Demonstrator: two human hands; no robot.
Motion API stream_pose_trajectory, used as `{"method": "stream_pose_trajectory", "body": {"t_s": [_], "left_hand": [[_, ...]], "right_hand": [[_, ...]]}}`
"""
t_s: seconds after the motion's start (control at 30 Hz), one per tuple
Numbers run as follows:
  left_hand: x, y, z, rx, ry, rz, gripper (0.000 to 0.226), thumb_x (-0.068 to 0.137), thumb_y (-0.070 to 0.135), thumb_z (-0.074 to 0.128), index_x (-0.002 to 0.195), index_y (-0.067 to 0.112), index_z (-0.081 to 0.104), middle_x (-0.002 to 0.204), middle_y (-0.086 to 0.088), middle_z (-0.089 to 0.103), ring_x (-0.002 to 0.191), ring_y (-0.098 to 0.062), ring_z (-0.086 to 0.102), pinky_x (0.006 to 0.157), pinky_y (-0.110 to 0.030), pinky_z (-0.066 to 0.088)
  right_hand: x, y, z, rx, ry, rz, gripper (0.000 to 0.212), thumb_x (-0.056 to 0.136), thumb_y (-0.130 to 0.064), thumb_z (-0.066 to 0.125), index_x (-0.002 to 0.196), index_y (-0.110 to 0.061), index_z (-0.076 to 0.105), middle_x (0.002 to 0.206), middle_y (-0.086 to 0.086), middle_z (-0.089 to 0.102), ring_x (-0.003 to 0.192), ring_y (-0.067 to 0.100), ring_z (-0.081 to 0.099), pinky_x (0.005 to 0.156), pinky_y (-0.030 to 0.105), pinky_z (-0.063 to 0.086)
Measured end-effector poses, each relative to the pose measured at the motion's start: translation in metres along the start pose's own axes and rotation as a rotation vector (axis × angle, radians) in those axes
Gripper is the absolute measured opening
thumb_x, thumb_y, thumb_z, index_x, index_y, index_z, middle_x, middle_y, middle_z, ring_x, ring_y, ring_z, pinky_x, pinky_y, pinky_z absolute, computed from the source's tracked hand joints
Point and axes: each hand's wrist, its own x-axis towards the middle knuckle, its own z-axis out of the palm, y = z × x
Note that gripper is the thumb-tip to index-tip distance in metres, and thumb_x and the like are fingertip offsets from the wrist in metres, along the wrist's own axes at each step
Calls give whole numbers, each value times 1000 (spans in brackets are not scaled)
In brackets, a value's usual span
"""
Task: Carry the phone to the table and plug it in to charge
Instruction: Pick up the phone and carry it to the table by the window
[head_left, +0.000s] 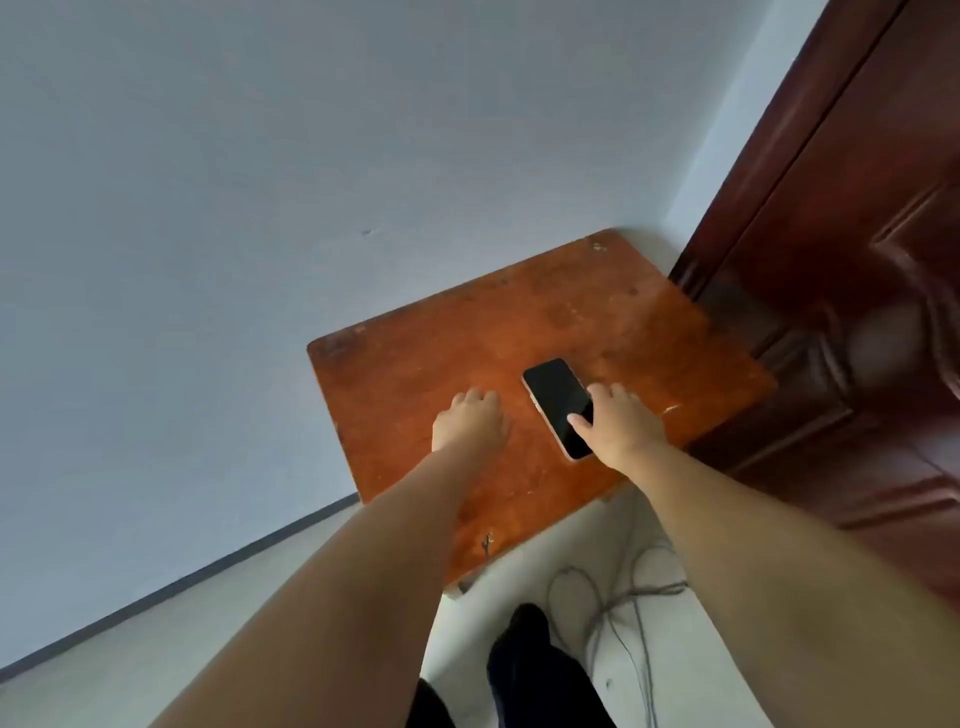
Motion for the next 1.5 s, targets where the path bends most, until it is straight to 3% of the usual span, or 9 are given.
{"method": "stream_pose_trajectory", "body": {"t_s": [0.17, 0.3, 0.6, 0.7, 0.8, 0.93, 1.13, 1.27, 1.5], "left_hand": [[24, 12, 38, -153, 46, -233, 45, 97, 37, 30, 138, 20, 34, 151, -7, 32, 140, -27, 23, 114, -47, 19], [30, 12, 72, -101, 49, -267, 55, 97, 45, 17, 148, 25, 10, 159, -2, 6, 146, -21, -3, 115, -46, -5], [26, 10, 95, -13, 123, -250, 58, 93, 47, 2, 147, 25, -6, 159, 0, -5, 144, -17, -13, 115, -45, -12], [27, 10, 94, -2, 106, -256, 58, 94, 47, 5, 147, 25, -6, 159, 0, -4, 145, -18, -12, 115, -46, -11], [29, 9, 91, -27, 50, -259, 57, 95, 47, 9, 147, 26, -7, 159, 0, -8, 144, -18, -14, 115, -46, -11], [33, 0, 69, -163, -15, -229, 57, 97, 48, 17, 148, 27, 4, 160, 1, 2, 146, -18, -3, 117, -44, -1], [15, -40, 7, -424, 237, -493, 48, 96, 43, 31, 140, 22, 33, 143, -6, 45, 131, -26, 42, 106, -44, 38], [-21, -84, -34, -329, 376, -582, 42, 97, 37, 30, 130, 16, 46, 132, -8, 54, 119, -26, 50, 96, -41, 43], [-135, -163, -78, -199, 533, -773, 40, 97, 35, 31, 127, 15, 49, 126, -9, 58, 116, -27, 51, 91, -41, 44]], "right_hand": [[36, -2, 18, 83, -117, 61, 83, 80, -64, 52, 142, -14, 28, 140, 13, 44, 125, 31, 44, 90, 41, 49], [47, -3, 31, 100, -81, 129, 92, 73, -68, 58, 143, -15, 27, 140, 16, 43, 126, 33, 44, 94, 45, 45], [72, 6, 33, 205, -223, 93, 87, 69, -55, 73, 131, -7, 35, 130, 17, 48, 116, 34, 50, 83, 37, 46], [78, 7, 29, 442, -343, 95, 63, 76, -40, 73, 123, -7, 47, 124, 13, 57, 112, 33, 57, 75, 34, 47], [76, 15, 21, 826, -484, 165, 42, 82, -26, 70, 119, -7, 57, 123, 14, 63, 109, 30, 60, 82, 39, 52], [73, 16, 6, 991, -534, 231, 37, 87, -20, 65, 122, -11, 57, 125, 12, 61, 114, 31, 56, 99, 49, 46], [95, -49, -32, 927, -540, 73, 20, 90, -25, 59, 108, -15, 58, 119, 12, 65, 98, 29, 64, 86, 45, 53], [92, -120, -41, 902, -555, -64, 47, 87, -36, 60, 125, -10, 53, 128, 13, 59, 115, 34, 57, 100, 52, 45], [24, -254, -41, 879, -674, -386, 18, 89, -22, 60, 105, -14, 62, 102, 9, 66, 91, 26, 62, 77, 34, 51]]}}
